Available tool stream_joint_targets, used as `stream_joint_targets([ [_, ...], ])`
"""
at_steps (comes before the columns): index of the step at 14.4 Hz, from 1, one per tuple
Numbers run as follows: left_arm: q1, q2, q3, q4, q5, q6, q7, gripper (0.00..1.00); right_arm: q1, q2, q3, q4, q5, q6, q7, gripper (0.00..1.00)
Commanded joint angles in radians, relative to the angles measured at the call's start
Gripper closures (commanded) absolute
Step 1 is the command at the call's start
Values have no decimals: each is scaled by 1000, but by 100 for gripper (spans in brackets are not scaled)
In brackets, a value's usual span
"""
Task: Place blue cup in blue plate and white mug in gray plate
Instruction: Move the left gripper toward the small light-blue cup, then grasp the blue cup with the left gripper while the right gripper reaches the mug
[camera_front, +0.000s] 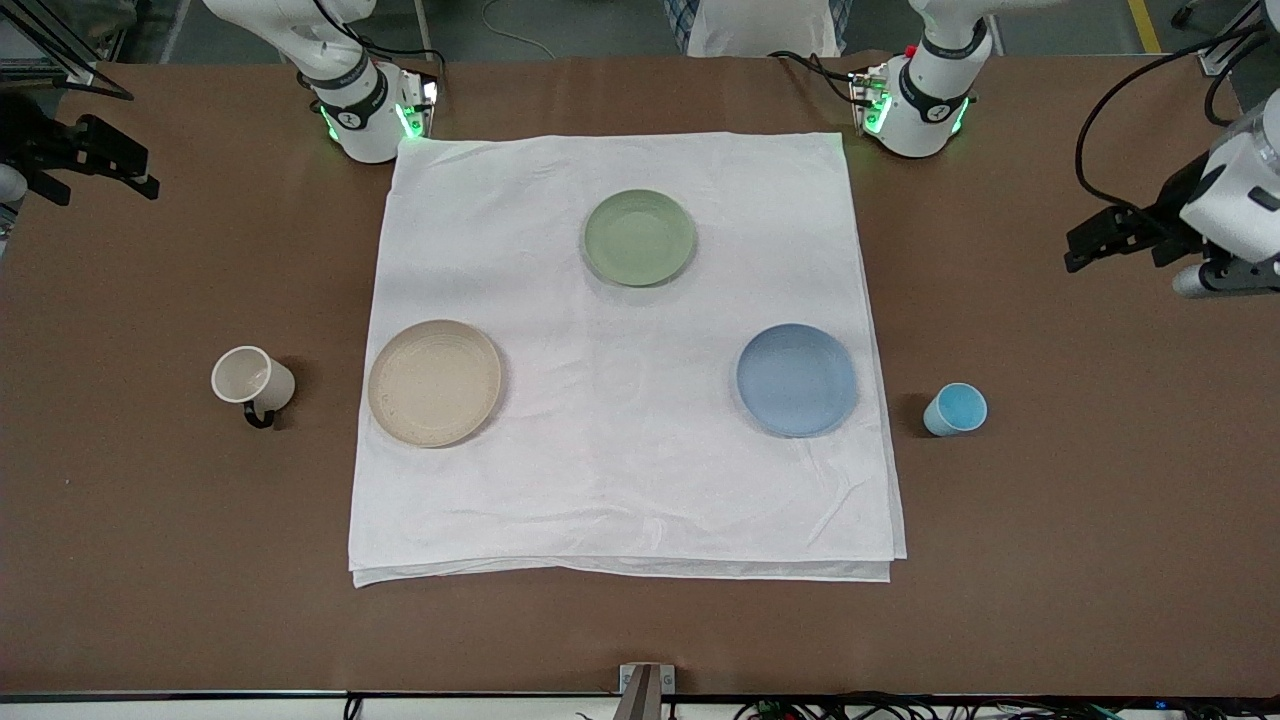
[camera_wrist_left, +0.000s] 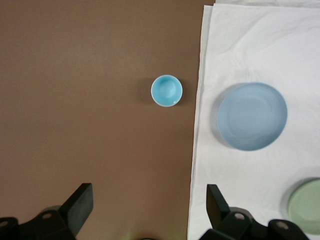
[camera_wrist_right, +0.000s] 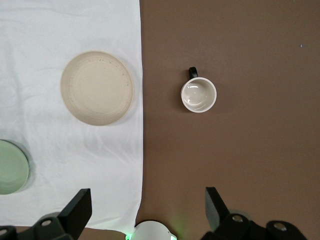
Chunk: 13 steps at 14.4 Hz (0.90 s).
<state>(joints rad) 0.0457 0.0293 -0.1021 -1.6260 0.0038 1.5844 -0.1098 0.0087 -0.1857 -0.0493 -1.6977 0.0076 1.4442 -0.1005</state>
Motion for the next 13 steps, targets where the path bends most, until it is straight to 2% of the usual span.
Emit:
stream_joint_targets([
  [1,2,119,-1,14,11,80,22,0,-12,-31,9,-28,9,12,-18,0],
  [3,-4,161,-5,-36,39,181,7,0,-12,-32,11,-28,9,10,-18,0],
  [8,6,222,-7,-250,39,493,7,1,-15,-17,6,7,6,-16,-13,0],
  [13,14,313,-2,-345,39,715,7,21,-18,40,6,30,3,-13,-16,0],
])
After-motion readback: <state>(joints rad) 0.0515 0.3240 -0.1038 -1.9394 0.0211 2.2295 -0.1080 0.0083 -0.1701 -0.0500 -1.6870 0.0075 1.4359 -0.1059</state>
